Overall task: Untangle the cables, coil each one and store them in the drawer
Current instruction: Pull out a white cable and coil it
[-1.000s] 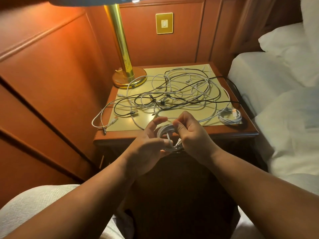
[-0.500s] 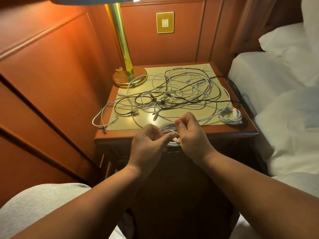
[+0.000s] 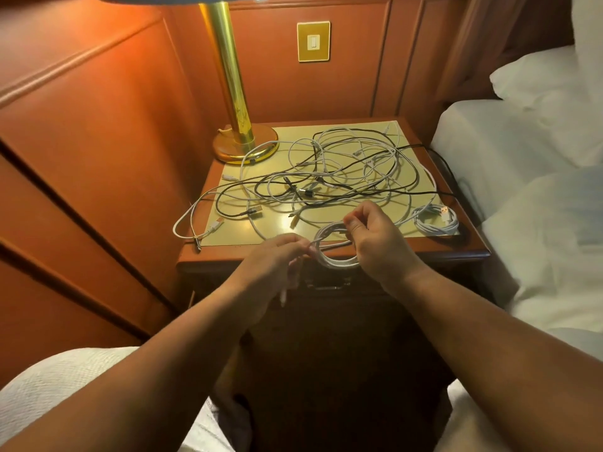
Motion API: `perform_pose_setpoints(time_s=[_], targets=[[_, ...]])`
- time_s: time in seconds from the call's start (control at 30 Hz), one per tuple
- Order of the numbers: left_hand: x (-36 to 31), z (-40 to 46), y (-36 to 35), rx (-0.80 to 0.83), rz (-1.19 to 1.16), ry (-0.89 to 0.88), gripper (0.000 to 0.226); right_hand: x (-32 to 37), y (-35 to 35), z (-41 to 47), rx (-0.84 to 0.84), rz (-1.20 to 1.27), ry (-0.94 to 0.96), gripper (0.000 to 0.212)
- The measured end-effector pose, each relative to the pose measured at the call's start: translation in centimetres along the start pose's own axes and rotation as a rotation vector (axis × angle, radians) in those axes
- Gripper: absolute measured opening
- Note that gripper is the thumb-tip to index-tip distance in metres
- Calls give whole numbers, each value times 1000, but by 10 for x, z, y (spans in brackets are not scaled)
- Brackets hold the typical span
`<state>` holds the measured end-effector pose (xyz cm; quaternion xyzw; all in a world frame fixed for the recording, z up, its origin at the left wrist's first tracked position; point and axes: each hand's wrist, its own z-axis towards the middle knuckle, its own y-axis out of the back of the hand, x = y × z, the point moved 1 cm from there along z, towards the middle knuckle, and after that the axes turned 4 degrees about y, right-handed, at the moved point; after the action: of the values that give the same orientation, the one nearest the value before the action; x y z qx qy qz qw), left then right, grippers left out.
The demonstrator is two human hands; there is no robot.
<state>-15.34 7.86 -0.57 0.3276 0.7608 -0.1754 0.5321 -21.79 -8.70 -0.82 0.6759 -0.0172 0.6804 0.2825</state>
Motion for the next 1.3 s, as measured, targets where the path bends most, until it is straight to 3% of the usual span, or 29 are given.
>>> perform_pose_setpoints(time_s=[0.1, 0.27, 0.33, 0.43, 0.6, 0.8, 0.97, 1.13, 1.3], targets=[[0, 6, 10, -98, 327, -200, 23, 1, 4, 2, 67, 167, -178, 19], [12, 13, 11, -290, 455, -437, 15, 2, 9, -3, 88, 739, -409, 22], [13, 9, 6, -303, 308, -411, 21, -1, 10, -6, 85, 845, -424, 21], [16, 1, -7, -193, -80, -211, 37, -4, 4, -10, 56, 949, -416, 22], [19, -4, -22, -172, -487, -91, 31, 0, -11, -17, -29, 931, -340, 24], [18, -4, -20, -122, -482, -101, 35, -4, -15, -13, -26, 740, -280, 25], [14, 1, -18, 8, -574, -19, 13, -7, -16, -7, -19, 667, -261, 25], [17, 3, -16, 150, -818, -11, 43, -9, -22, -8, 23, 625, -293, 25], [16, 6, -14, 156, -722, -42, 60, -11, -20, -7, 11, 563, -325, 23]])
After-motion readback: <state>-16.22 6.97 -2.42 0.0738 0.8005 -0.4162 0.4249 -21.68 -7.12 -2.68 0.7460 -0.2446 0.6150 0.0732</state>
